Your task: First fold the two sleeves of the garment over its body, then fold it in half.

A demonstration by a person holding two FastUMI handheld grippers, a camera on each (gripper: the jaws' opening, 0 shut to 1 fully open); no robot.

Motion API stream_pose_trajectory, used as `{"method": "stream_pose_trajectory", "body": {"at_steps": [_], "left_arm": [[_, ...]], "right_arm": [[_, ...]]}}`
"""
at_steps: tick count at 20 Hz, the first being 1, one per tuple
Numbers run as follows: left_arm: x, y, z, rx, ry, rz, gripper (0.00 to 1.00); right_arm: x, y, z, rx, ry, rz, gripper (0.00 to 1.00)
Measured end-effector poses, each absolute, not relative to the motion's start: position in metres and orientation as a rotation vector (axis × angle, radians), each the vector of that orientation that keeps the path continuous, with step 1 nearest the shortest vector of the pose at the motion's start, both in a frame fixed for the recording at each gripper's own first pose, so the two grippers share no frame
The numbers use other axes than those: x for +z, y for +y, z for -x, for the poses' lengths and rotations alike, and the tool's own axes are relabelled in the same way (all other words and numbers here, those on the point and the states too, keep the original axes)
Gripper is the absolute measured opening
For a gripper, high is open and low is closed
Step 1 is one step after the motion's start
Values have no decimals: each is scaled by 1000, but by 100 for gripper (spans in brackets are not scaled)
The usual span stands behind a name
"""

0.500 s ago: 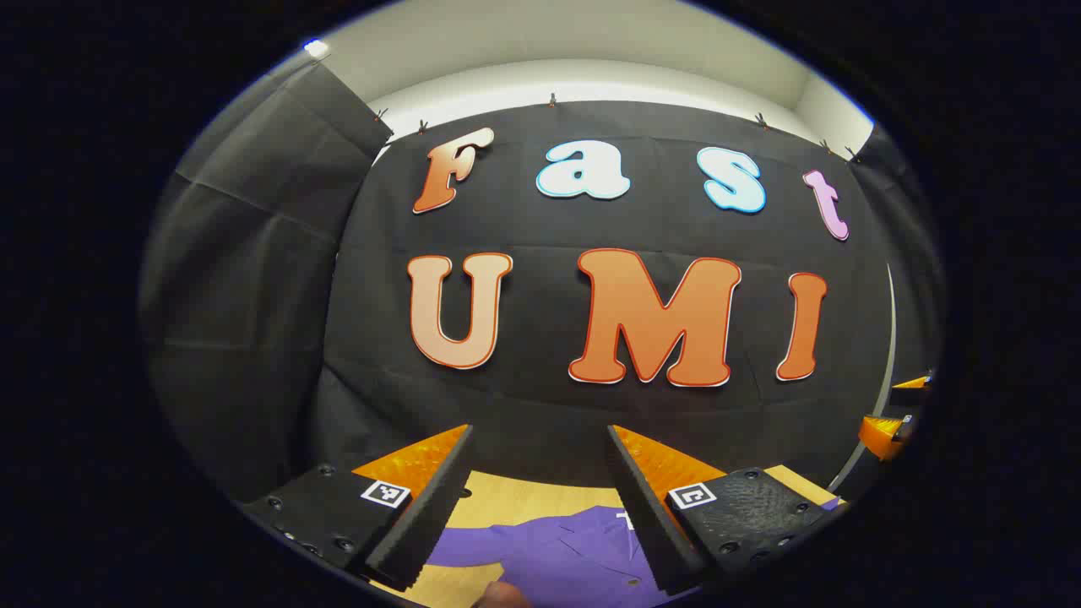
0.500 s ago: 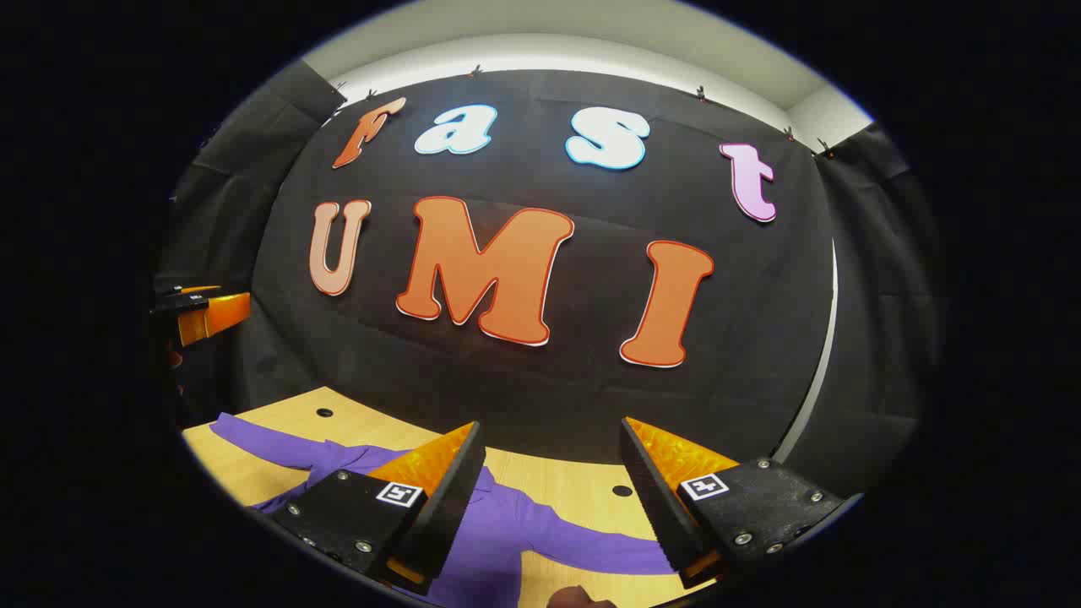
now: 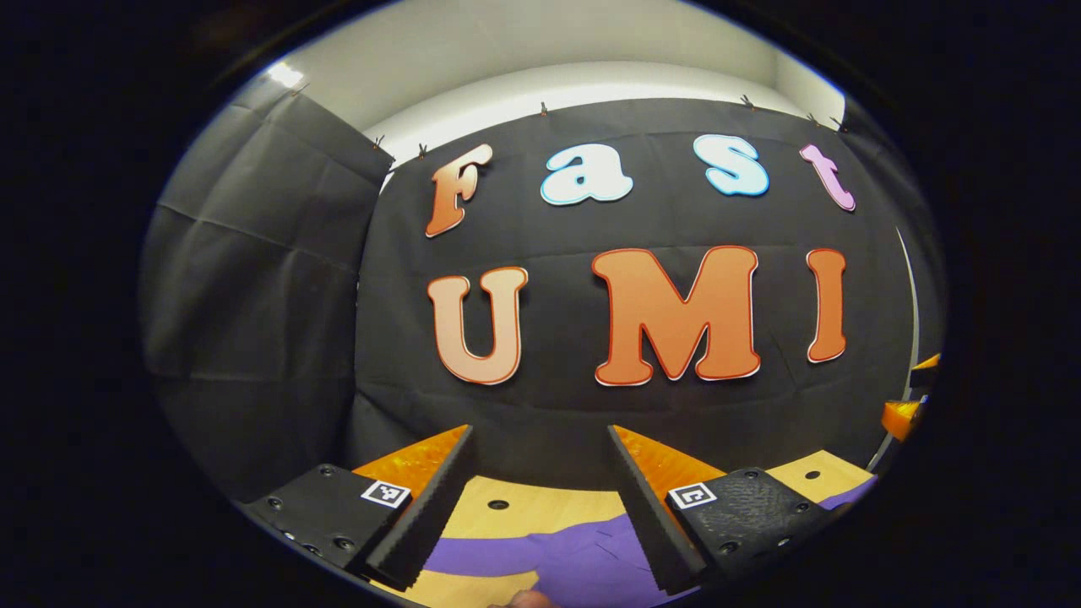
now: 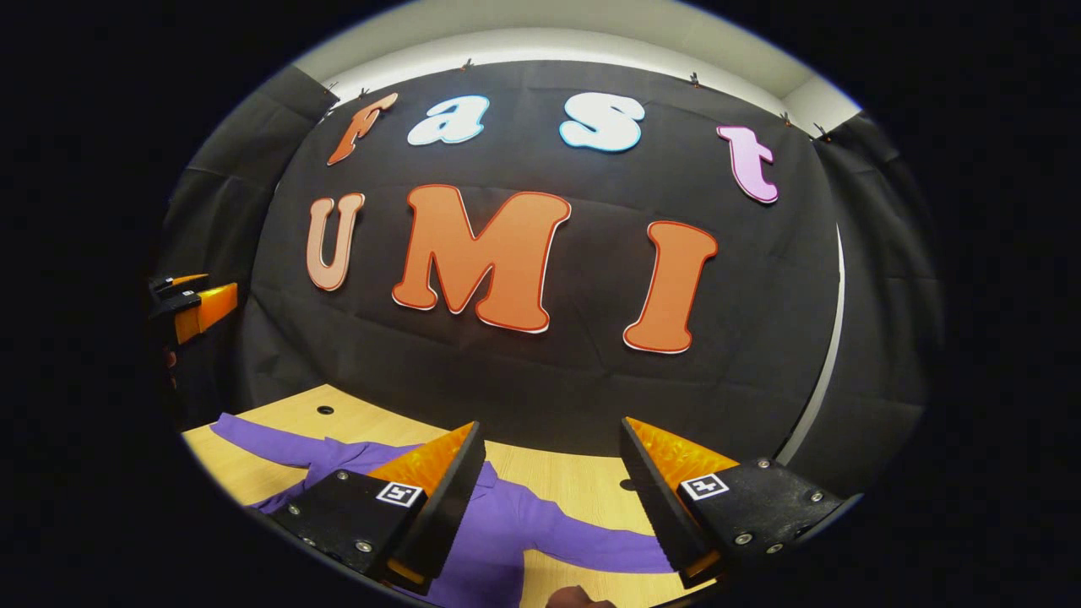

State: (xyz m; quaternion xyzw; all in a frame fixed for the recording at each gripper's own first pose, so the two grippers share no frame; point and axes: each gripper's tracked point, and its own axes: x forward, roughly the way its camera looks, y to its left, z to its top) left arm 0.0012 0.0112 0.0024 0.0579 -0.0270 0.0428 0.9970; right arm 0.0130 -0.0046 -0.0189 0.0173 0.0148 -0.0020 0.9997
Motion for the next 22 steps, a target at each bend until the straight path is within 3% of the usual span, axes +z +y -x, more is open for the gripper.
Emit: {"method": "stream_pose_trajectory", "body": {"at_steps": [9,22], "left_arm": [[2,25,-22,-33,-51,-150,94],[4,12,-25,-85,-69,-125,94]], "right_arm": [[-17,6,-13,-132,66,-69,95],[-48,-38,-11,-256,128,-58,95]]}}
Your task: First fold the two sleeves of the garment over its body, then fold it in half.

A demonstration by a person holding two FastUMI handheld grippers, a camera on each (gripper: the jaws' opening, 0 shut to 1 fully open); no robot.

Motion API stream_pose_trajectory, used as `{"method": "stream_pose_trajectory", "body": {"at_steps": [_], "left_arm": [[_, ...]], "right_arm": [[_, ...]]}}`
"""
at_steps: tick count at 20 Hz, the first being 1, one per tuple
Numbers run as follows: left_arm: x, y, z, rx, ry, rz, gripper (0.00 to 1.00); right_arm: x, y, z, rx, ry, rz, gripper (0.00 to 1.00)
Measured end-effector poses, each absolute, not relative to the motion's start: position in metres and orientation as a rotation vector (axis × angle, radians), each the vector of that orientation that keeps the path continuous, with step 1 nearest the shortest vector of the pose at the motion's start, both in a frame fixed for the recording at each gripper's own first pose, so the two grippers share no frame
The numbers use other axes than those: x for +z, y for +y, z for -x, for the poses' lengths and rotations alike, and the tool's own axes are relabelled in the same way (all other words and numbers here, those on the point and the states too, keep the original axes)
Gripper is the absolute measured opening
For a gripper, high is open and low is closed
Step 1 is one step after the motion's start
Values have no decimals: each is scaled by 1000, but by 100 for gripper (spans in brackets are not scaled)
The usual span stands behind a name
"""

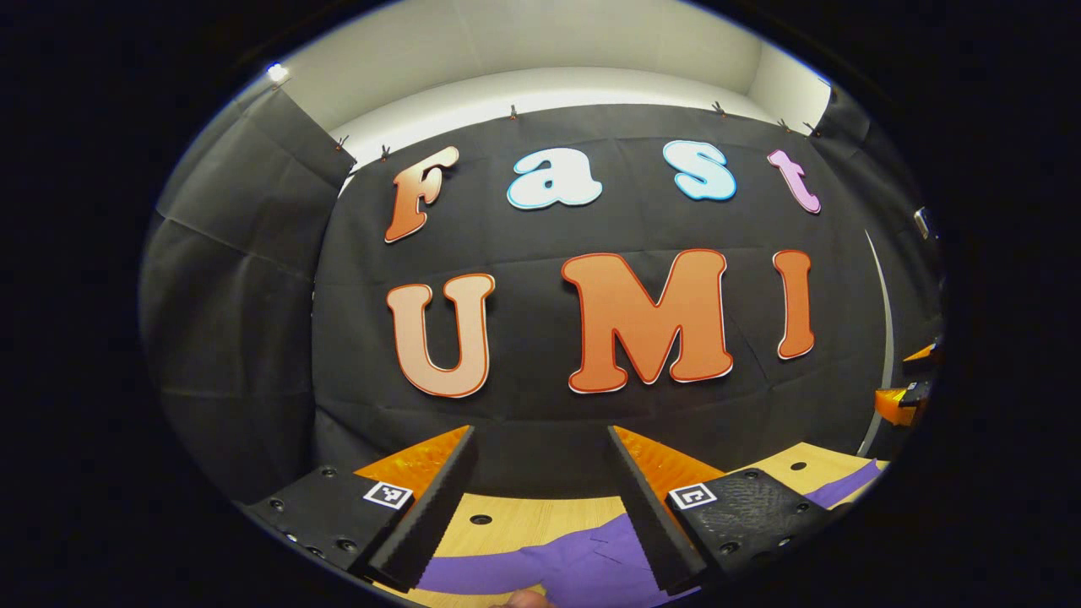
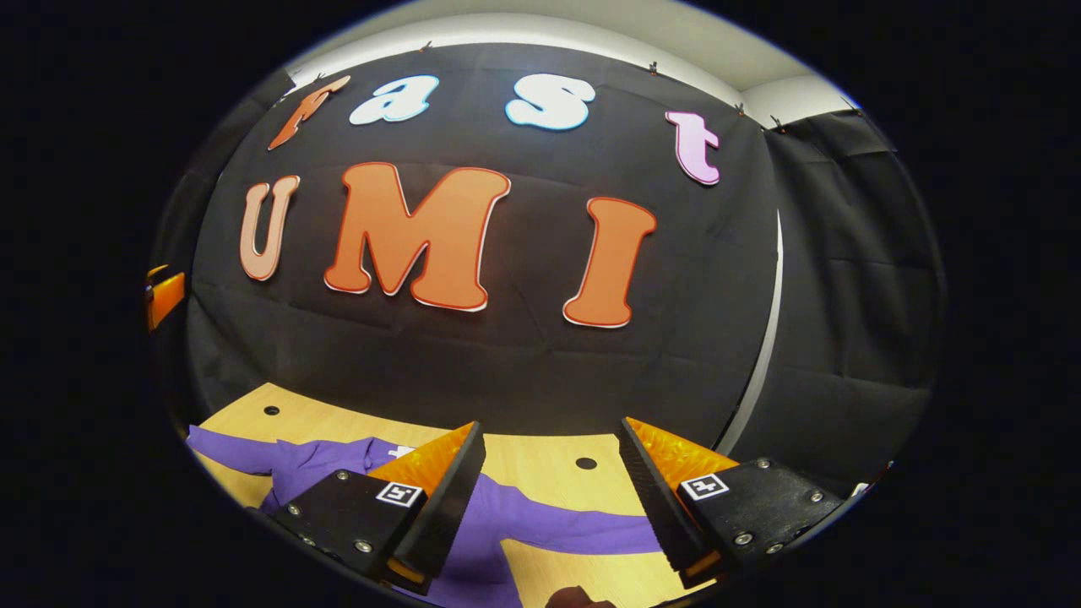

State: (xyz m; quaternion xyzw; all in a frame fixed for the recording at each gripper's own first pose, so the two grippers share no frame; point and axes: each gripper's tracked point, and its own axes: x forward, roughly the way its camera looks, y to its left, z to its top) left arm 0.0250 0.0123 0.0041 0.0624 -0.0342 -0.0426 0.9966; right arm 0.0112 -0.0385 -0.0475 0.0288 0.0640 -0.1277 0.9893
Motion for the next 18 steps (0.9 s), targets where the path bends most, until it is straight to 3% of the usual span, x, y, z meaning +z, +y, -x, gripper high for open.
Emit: {"method": "stream_pose_trajectory", "body": {"at_steps": [10,18], "left_arm": [[9,-9,-10,-39,-83,-153,94],[-3,-40,5,-8,-53,-184,95]], "right_arm": [[-136,-130,-17,-370,295,-52,95],[-271,-200,-12,-410,640,-178,96]]}}
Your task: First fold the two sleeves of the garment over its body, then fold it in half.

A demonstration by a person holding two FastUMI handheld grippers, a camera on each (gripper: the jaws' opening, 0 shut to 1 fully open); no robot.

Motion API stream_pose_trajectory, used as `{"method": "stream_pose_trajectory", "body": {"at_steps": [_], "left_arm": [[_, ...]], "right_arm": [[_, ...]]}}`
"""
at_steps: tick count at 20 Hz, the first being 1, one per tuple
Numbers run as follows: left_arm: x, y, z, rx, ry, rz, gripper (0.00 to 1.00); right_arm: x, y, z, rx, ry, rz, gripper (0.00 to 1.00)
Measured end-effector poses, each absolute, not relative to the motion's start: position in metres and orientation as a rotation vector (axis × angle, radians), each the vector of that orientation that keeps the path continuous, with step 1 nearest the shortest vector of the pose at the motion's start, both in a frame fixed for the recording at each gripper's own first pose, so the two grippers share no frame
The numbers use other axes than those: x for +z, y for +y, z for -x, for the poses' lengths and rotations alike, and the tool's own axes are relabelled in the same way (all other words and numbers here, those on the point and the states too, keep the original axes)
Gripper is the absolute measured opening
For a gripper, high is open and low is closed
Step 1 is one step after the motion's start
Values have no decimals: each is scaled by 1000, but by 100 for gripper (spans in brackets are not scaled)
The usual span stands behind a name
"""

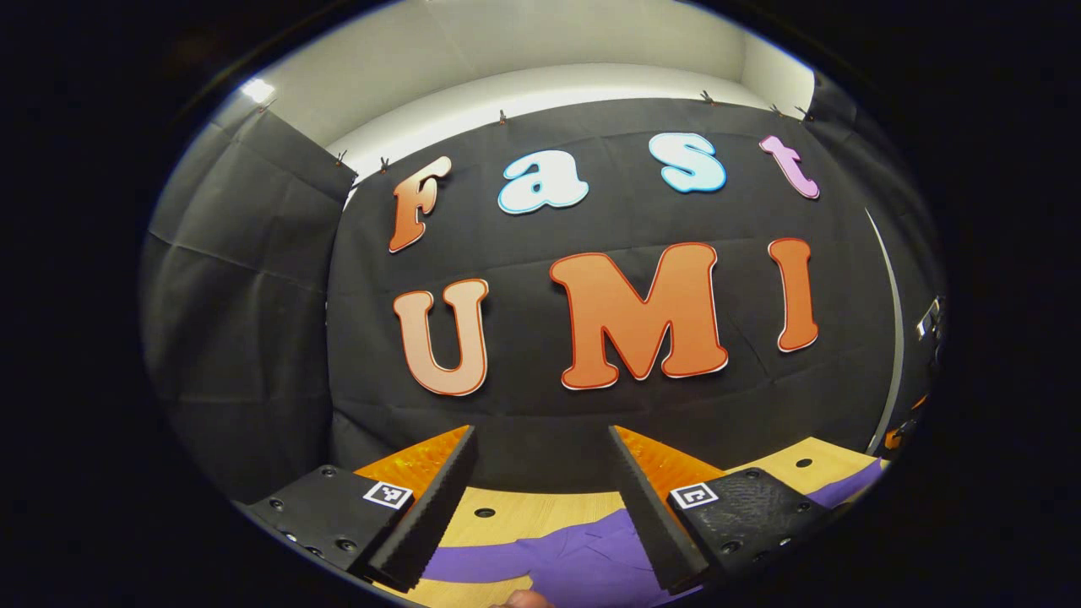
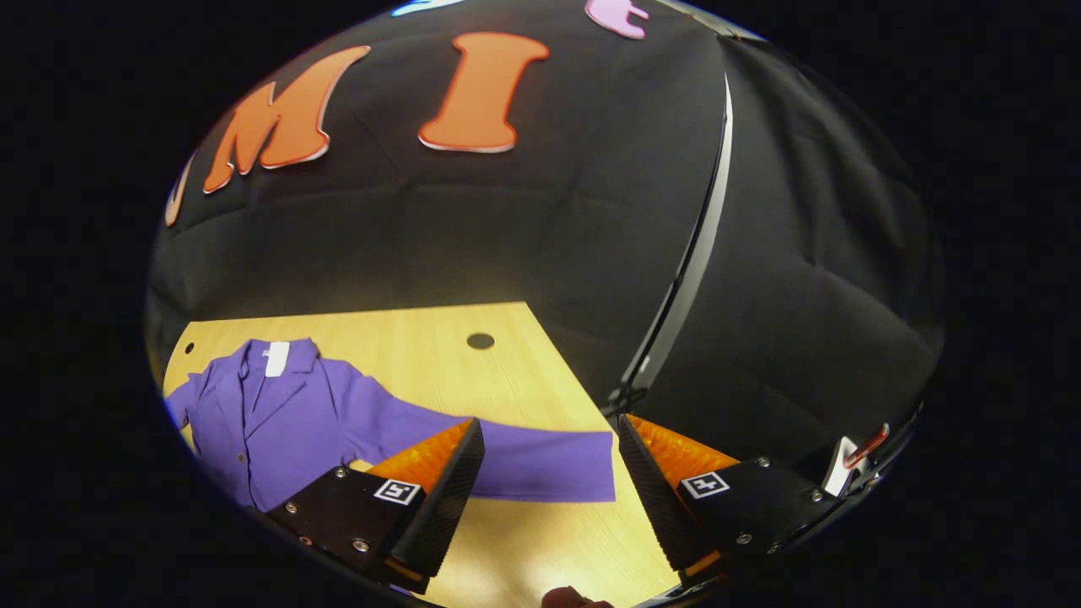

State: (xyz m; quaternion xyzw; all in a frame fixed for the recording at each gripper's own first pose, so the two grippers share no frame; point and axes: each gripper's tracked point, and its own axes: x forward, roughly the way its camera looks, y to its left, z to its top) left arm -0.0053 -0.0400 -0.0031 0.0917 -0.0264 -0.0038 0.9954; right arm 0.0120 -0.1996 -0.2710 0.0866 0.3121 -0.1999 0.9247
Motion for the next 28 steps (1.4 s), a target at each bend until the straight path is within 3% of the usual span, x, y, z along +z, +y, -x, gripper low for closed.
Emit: {"method": "stream_pose_trajectory", "body": {"at_steps": [14,15,25,27,28], "left_arm": [[-48,-84,20,-30,83,-270,98],[-51,-86,20,-36,91,-278,94],[-77,-88,12,-42,175,-307,96],[-78,-85,10,-34,184,-307,96],[-79,-83,9,-31,189,-306,96]], "right_arm": [[-415,-238,-10,-301,1160,-551,96],[-419,-236,-9,-285,1197,-558,96],[-457,-240,-16,-253,1347,-564,92],[-462,-238,-17,-253,1366,-560,89],[-464,-237,-16,-254,1377,-553,75]]}}
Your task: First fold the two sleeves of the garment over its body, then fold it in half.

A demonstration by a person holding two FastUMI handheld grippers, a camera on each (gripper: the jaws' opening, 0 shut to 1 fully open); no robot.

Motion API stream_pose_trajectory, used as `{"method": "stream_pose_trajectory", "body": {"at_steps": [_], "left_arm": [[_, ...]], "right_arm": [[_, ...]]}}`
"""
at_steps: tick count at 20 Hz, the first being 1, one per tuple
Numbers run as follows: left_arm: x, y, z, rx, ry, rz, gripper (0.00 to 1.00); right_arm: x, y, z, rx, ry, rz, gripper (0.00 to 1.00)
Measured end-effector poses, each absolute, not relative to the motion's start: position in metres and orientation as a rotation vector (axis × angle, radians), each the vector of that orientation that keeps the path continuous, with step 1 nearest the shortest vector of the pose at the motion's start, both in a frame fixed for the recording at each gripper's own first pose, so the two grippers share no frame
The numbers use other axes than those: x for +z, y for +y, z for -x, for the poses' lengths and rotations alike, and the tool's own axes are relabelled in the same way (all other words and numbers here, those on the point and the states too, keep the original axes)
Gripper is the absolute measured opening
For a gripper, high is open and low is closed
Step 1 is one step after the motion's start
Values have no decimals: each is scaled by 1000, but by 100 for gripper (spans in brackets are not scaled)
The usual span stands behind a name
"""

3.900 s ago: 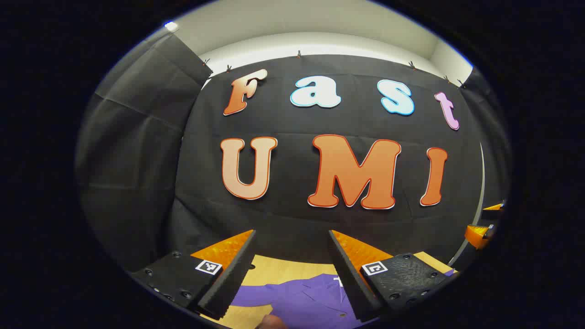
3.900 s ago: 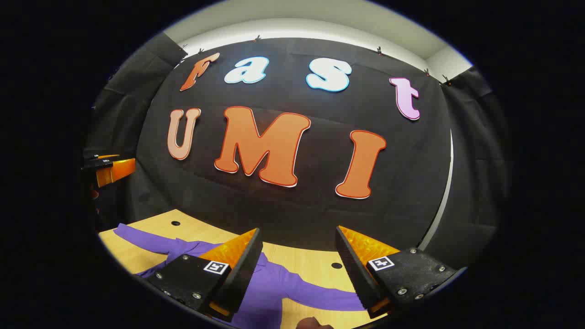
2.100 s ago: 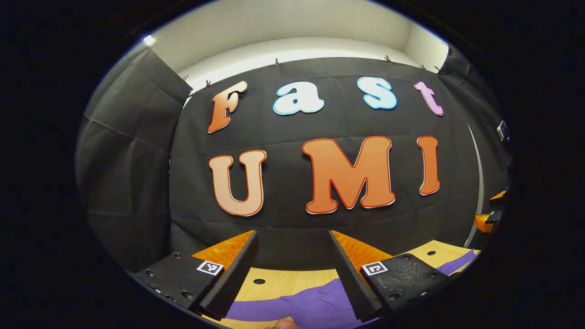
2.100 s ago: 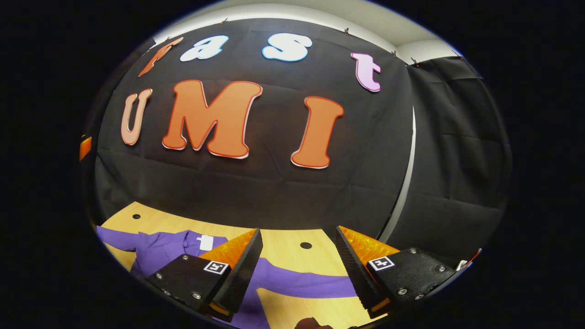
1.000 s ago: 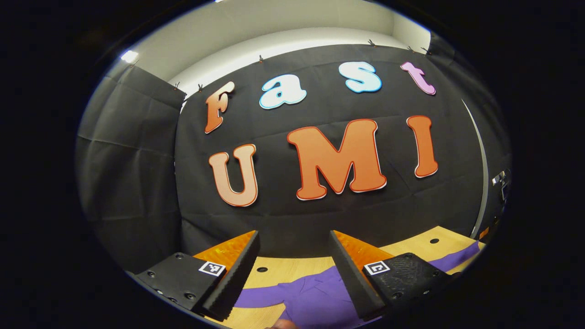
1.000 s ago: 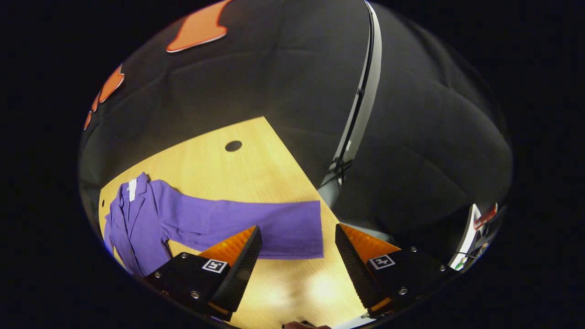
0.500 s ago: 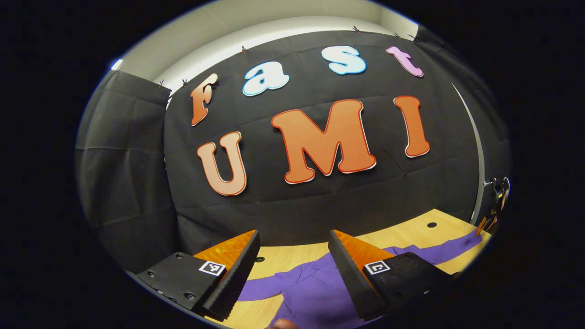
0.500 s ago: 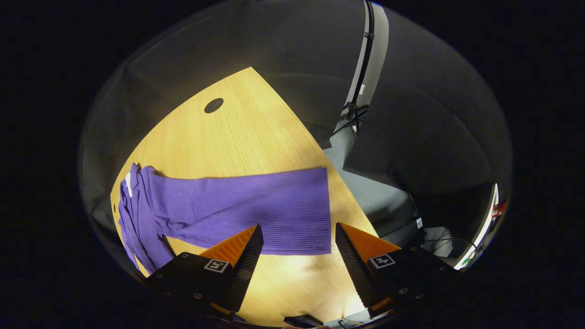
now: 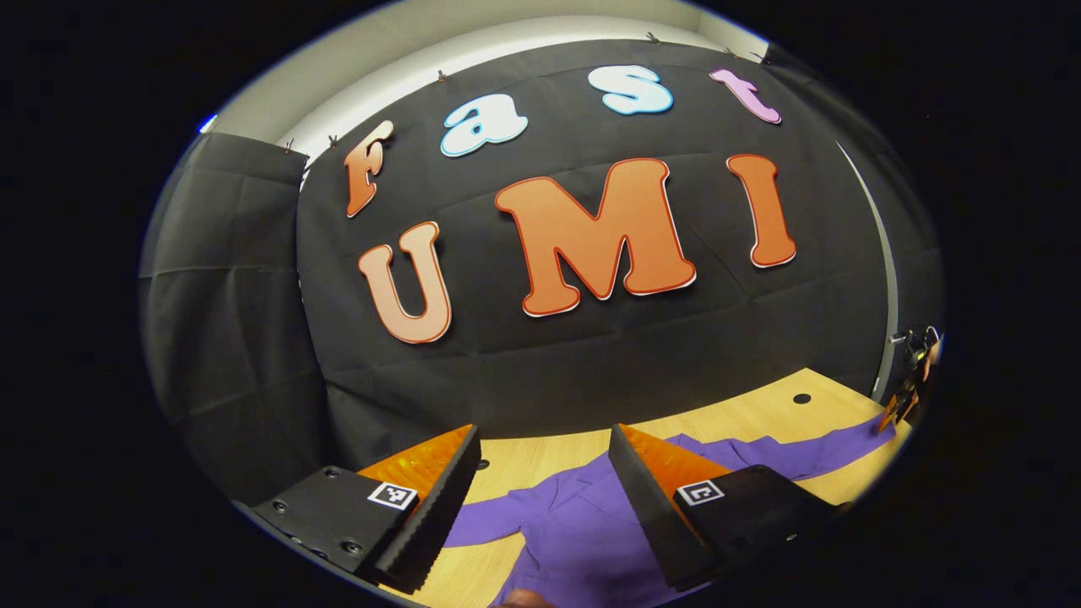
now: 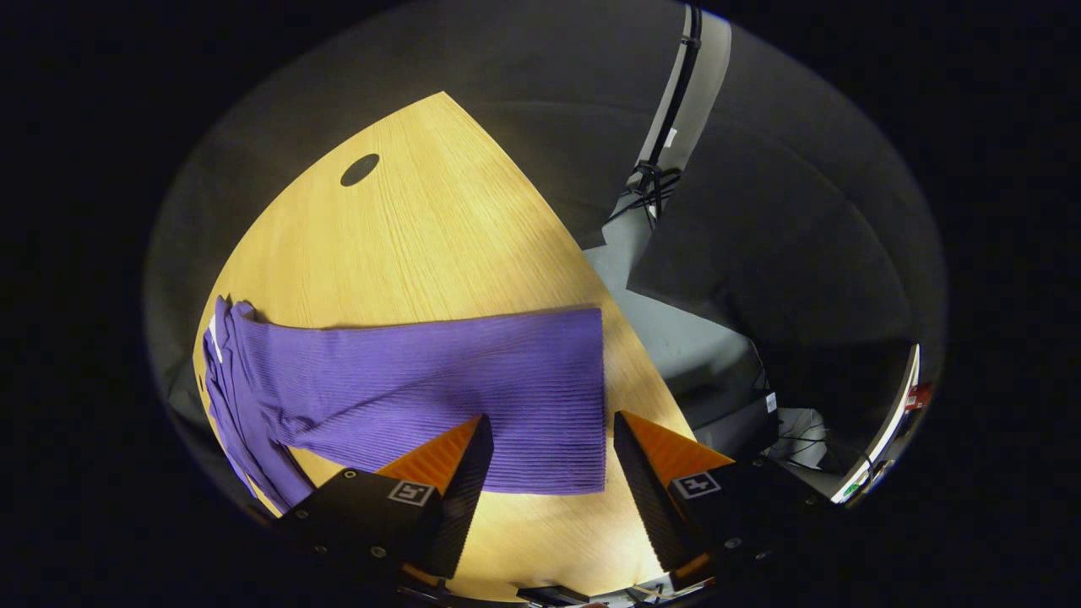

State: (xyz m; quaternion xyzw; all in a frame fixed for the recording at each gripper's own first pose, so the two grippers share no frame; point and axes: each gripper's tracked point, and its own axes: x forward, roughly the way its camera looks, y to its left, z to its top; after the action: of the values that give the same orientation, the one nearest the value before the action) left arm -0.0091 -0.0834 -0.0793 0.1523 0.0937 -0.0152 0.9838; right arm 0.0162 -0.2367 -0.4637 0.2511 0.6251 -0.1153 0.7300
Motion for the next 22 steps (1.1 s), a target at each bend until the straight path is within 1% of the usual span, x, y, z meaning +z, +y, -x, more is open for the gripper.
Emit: {"method": "stream_pose_trajectory", "body": {"at_steps": [1,2,3,4,5,6,7,8,9,10,11,12,13,14,15,16,22], "left_arm": [[-81,-82,8,-29,195,-306,96],[-81,-81,7,-25,198,-310,96],[-80,-80,6,-23,198,-314,96],[-80,-79,6,-23,194,-312,100],[-80,-78,6,-25,197,-309,96],[-82,-78,5,-25,201,-310,96],[-82,-76,5,-26,202,-312,96],[-80,-75,4,-26,200,-314,100],[-79,-74,4,-27,196,-313,95],[-79,-73,4,-28,194,-312,96],[-78,-71,4,-31,195,-310,100],[-78,-69,4,-33,195,-309,96],[-77,-65,4,-32,193,-308,96],[-75,-61,4,-31,187,-308,100],[-73,-56,4,-29,178,-308,100],[-71,-52,4,-31,176,-306,96],[-68,-33,-11,-74,167,-256,95]], "right_arm": [[-467,-235,-14,-256,1391,-547,84],[-468,-236,-12,-262,1405,-518,81],[-467,-236,-12,-263,1401,-505,80],[-467,-236,-12,-275,1404,-509,77],[-466,-232,-12,-280,1413,-515,75],[-466,-231,-13,-288,1410,-523,67],[-466,-231,-14,-299,1401,-527,50],[-467,-232,-17,-307,1389,-533,33],[-468,-232,-18,-320,1371,-550,34],[-467,-231,-19,-336,1362,-575,7],[-467,-229,-19,-344,1353,-609,11],[-465,-224,-19,-344,1353,-657,7],[-460,-220,-18,-348,1342,-698,6],[-454,-220,-18,-358,1324,-712,5],[-448,-221,-16,-359,1306,-706,5],[-438,-221,-17,-354,1285,-698,5],[-360,-198,-22,-326,1161,-708,5]]}}
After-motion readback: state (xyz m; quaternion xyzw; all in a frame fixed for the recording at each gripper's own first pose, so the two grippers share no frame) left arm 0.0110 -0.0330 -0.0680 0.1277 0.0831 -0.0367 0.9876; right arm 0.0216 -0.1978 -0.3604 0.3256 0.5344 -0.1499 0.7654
